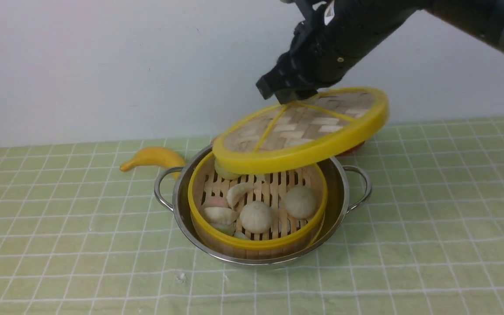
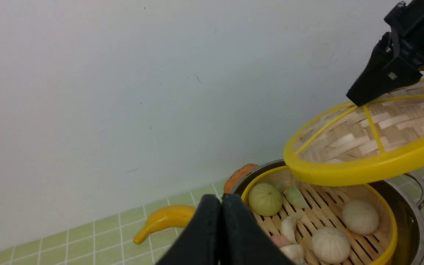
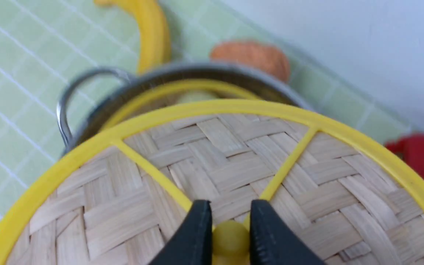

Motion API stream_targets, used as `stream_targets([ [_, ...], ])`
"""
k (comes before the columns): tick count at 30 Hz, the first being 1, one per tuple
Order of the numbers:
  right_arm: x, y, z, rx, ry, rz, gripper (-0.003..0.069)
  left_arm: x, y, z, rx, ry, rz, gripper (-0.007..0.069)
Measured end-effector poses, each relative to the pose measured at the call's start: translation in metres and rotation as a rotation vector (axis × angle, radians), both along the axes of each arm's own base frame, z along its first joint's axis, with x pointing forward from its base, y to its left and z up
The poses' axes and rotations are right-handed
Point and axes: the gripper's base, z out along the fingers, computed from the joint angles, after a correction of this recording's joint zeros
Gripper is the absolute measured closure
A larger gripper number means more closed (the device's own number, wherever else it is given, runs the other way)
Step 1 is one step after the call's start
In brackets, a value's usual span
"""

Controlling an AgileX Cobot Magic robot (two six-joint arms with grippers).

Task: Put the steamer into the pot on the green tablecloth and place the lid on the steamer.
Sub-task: 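Place the bamboo steamer lid onto the steamer basket in the pot with the right gripper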

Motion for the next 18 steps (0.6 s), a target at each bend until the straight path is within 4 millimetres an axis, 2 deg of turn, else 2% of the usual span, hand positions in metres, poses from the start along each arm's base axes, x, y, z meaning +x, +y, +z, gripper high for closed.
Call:
stream_targets([
  [7, 0.005, 0.011, -0.001, -0.005, -0.11, 0.0, 0.0515, 0.0, 0.0, 0.0, 0.001, 0.0, 0.0, 0.0633],
  [14, 0.008, 0.014, 0.013, 0.1, -0.247, -0.004, 0.0515, 0.0, 0.001, 0.0, 0.015, -0.004, 0.005, 0.0633],
  [18, -0.011, -0.002, 0.024, 0.137, -0.304, -0.015, 0.0515, 0.0, 0.001, 0.0, 0.021, -0.006, 0.007, 0.0633],
])
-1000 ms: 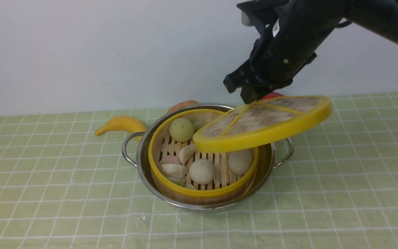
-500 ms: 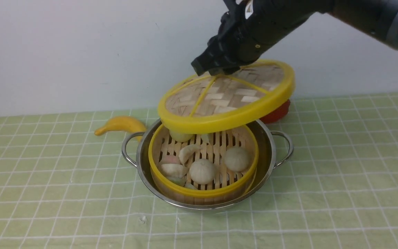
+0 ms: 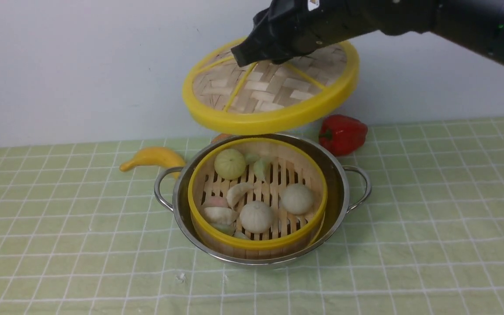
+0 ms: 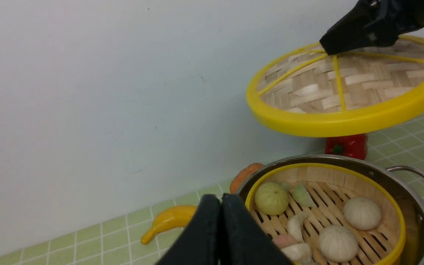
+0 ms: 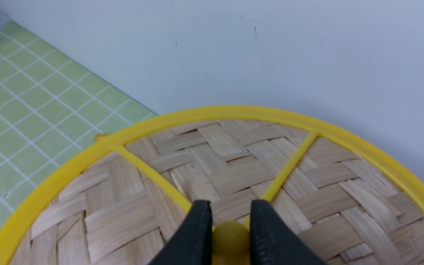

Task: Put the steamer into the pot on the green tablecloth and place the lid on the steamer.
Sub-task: 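Place the bamboo steamer lid onto the steamer basket in the pot with the right gripper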

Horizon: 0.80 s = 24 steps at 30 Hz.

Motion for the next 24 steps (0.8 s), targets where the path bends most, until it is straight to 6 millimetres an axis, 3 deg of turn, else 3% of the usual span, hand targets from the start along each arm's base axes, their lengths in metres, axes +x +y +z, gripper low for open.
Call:
stream_targets([
  [3, -0.02, -0.015, 0.009, 0.059, -0.061, -0.005, 0.0515, 0.0, 0.0, 0.0, 0.001, 0.0, 0.0, 0.0633],
  [6, -0.035, -0.024, 0.001, 0.139, -0.121, 0.003, 0.0515, 0.0, 0.0, 0.0, 0.001, 0.0, 0.0, 0.0633],
  [10, -0.04, -0.025, -0.033, 0.18, -0.142, 0.022, 0.0515, 0.0, 0.0, 0.0, 0.001, 0.0, 0.0, 0.0633],
  [11, -0.039, -0.022, -0.06, 0.18, -0.134, 0.034, 0.0515, 0.0, 0.0, 0.0, 0.001, 0.0, 0.0, 0.0633],
  [12, -0.04, -0.023, -0.064, 0.183, -0.136, 0.036, 0.0515, 0.0, 0.0, 0.0, 0.001, 0.0, 0.0, 0.0633],
  [13, -0.038, -0.021, -0.083, 0.182, -0.127, 0.043, 0.0515, 0.0, 0.0, 0.0, 0.001, 0.0, 0.0, 0.0633],
  [16, -0.032, -0.015, -0.109, 0.178, -0.113, 0.051, 0.0515, 0.0, 0.0, 0.0, 0.001, 0.0, 0.0, 0.0633],
  [24, -0.018, -0.002, -0.142, 0.187, -0.145, 0.078, 0.0515, 0.0, 0.0, 0.0, 0.001, 0.0, 0.0, 0.0633],
])
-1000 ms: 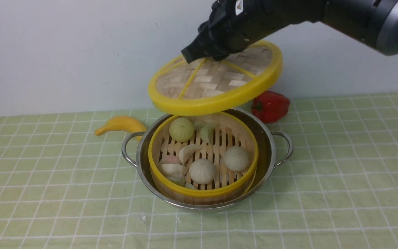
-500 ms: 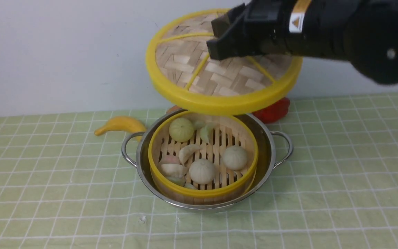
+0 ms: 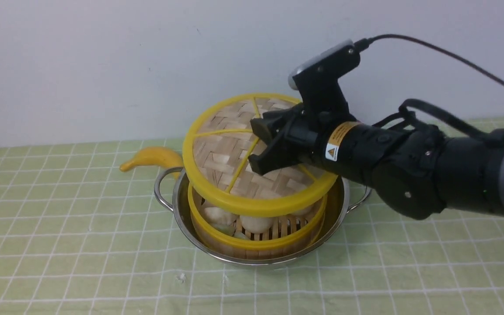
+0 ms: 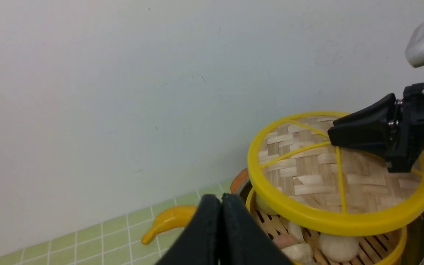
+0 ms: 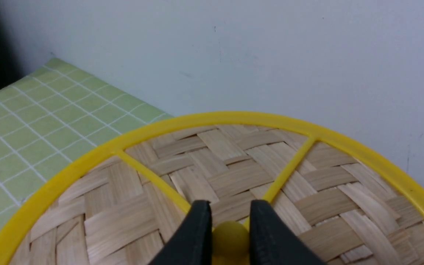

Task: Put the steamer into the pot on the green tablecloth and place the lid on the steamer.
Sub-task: 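Place the bamboo steamer lid onto the steamer basket in the pot with the right gripper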

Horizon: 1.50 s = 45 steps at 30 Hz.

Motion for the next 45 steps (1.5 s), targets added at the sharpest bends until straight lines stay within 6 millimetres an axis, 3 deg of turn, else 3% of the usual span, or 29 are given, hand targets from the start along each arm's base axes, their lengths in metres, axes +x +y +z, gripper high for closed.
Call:
stream_targets([
  [8, 0.006, 0.005, -0.028, -0.019, 0.018, 0.009, 0.0515, 0.0, 0.0, 0.0, 0.001, 0.003, 0.0, 0.0633],
  [33, 0.015, 0.013, -0.073, -0.064, 0.021, 0.028, 0.0515, 0.0, 0.0, 0.0, 0.002, 0.003, 0.0, 0.0633],
  [45, 0.016, 0.013, -0.075, -0.059, 0.019, 0.028, 0.0515, 0.0, 0.0, 0.0, 0.002, 0.003, 0.0, 0.0633],
])
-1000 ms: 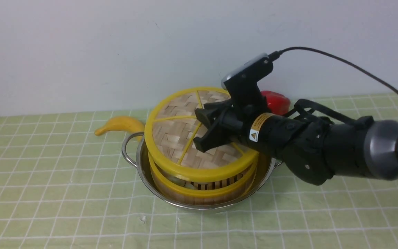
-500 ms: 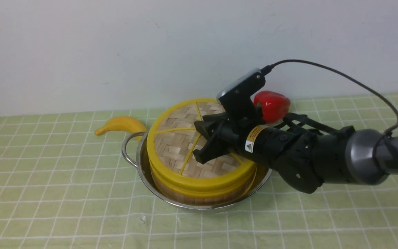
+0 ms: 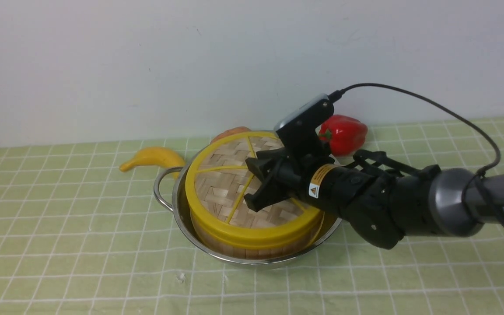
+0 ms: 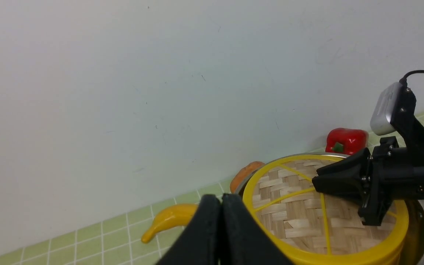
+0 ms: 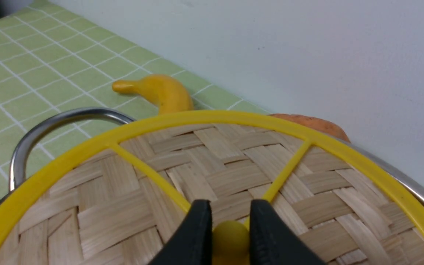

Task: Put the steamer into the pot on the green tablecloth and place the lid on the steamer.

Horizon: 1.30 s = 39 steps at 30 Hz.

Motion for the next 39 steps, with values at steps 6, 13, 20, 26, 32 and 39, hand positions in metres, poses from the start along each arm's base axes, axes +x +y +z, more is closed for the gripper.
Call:
stream_targets([
  [6, 0.0, 0.0, -0.001, -0.004, 0.005, -0.001, 0.0515, 0.0, 0.0, 0.0, 0.0, 0.0, 0.0, 0.0633],
  [13, 0.0, -0.001, -0.001, -0.011, 0.016, -0.004, 0.0449, 0.0, 0.0, 0.0, 0.0, 0.0, 0.0, 0.0633],
  [20, -0.001, -0.001, 0.001, -0.021, 0.025, -0.006, 0.0258, 0.0, 0.0, 0.0, 0.0, 0.0, 0.0, 0.0633],
  [26, -0.006, -0.005, 0.033, 0.017, -0.022, -0.009, 0.0168, 0.0, 0.0, 0.0, 0.0, 0.0, 0.0, 0.0632],
  [32, -0.021, -0.017, 0.103, 0.119, -0.152, -0.01, 0.0161, 0.0, 0.0, 0.0, -0.001, -0.002, 0.0, 0.0632],
  [39, -0.09, -0.077, 0.227, 0.128, -0.292, -0.042, 0.0253, 0.0, 0.0, 0.001, -0.003, -0.006, 0.0, 0.0632],
])
